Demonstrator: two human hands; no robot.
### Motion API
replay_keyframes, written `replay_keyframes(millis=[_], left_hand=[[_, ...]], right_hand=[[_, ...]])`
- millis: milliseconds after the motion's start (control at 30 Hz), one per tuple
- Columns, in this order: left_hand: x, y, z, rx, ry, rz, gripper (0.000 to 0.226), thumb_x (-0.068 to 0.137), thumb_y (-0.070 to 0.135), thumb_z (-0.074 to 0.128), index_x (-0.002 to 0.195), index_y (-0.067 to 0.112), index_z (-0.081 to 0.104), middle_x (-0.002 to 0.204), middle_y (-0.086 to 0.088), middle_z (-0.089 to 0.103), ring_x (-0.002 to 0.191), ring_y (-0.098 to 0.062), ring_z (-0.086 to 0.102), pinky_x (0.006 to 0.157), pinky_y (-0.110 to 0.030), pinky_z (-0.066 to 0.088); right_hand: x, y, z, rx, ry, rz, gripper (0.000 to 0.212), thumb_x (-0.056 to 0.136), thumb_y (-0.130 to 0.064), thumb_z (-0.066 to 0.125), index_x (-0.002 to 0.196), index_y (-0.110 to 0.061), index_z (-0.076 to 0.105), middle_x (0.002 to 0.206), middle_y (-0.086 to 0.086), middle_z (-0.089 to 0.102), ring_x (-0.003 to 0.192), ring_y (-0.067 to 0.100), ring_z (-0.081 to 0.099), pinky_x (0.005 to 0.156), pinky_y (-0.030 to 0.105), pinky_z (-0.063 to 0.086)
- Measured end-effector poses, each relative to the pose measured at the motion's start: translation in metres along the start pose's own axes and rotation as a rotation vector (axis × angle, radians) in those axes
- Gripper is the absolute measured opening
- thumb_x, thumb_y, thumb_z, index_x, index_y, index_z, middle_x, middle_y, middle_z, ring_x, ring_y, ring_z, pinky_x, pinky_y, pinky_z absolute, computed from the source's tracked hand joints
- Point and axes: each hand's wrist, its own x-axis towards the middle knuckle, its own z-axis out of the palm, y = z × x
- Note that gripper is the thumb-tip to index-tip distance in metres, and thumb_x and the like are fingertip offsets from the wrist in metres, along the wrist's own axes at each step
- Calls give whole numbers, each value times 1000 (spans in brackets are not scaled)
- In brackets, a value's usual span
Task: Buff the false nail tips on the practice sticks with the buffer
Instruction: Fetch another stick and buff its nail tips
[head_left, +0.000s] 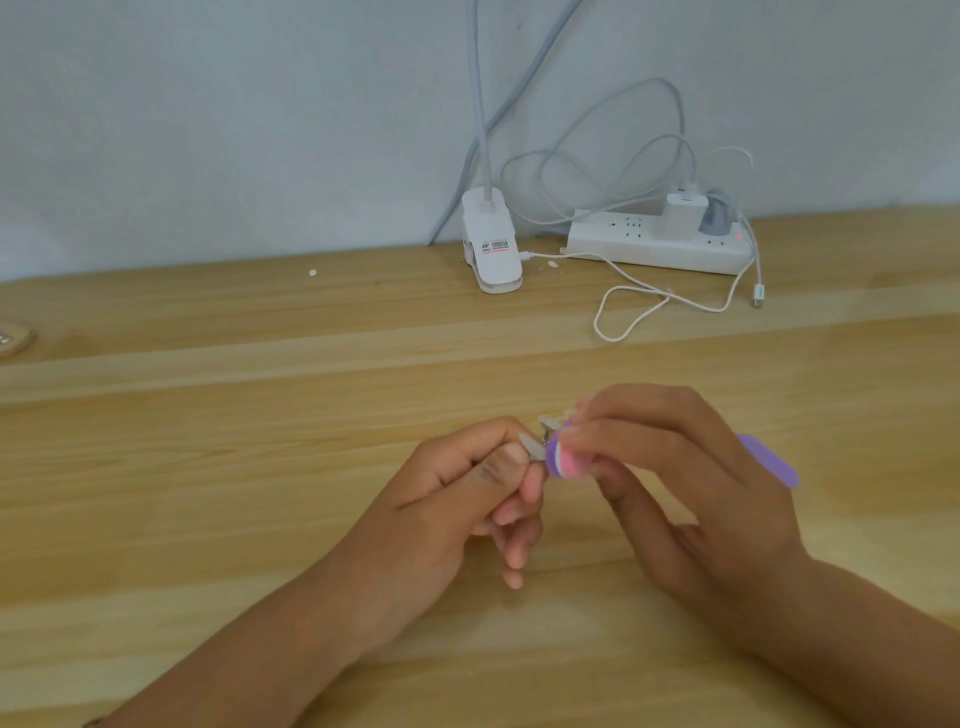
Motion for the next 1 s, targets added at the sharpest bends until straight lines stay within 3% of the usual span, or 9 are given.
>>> replay_keyframes(millis=[167,267,400,433,533,667,833,900,1000], left_hand=[[1,-2,0,-27,-38,6,28,94,30,49,77,9,58,64,-1,40,56,-15,48,54,-30,48],[0,-1,-3,-39,-39,10,28,96,30,48,76,13,56,64,2,38,55,-15,47,54,-30,48],[0,-2,0,-40,-67,13,28,97,28,48,77,11,57,64,2,40,55,-14,48,54,-30,48],[0,-2,-1,-38,-62,5,27,98,27,49,77,13,57,64,2,40,55,-14,48,54,-30,48],[-1,-1,-2,-42,-45,10,26,97,28,49,74,17,57,64,2,38,54,-15,46,53,-30,47],[-1,-4,2,-16,-59,26,27,99,25,47,77,15,58,65,5,42,57,-13,49,53,-30,49],[-3,-8,0,404,227,201,24,91,35,52,82,18,66,69,4,54,61,-11,53,55,-28,50],[-2,-8,1,584,326,277,18,90,33,57,85,22,70,76,5,58,65,-11,57,57,-32,52],[-2,-8,2,639,375,285,11,87,22,64,91,20,74,81,4,61,72,-16,60,56,-39,51]], right_hand=[[-1,-8,4,149,-23,-3,20,103,-3,53,112,-14,66,115,-3,62,112,5,61,93,22,50],[3,-2,-2,5,7,18,31,92,8,60,115,-12,66,116,2,59,111,15,61,93,29,50],[0,-11,4,167,-53,12,19,101,0,52,114,-7,64,115,-2,60,115,1,58,97,16,45],[0,-9,3,146,-61,36,18,105,-6,49,115,-9,64,114,-5,62,115,0,58,97,16,45],[0,-1,-2,3,15,28,28,95,2,57,119,-12,64,117,1,59,114,13,59,97,26,46],[-3,-5,2,1,-17,-47,29,95,2,56,122,-7,61,119,4,59,116,12,58,99,26,45],[2,9,-5,-86,19,203,24,93,2,59,114,-7,67,108,5,63,106,14,59,97,19,42],[3,4,-4,-54,22,186,25,94,-2,58,117,-10,63,108,5,63,106,14,60,97,19,43],[-1,-4,1,1,-57,90,28,92,3,60,118,-6,65,112,8,64,106,19,62,93,27,49]])
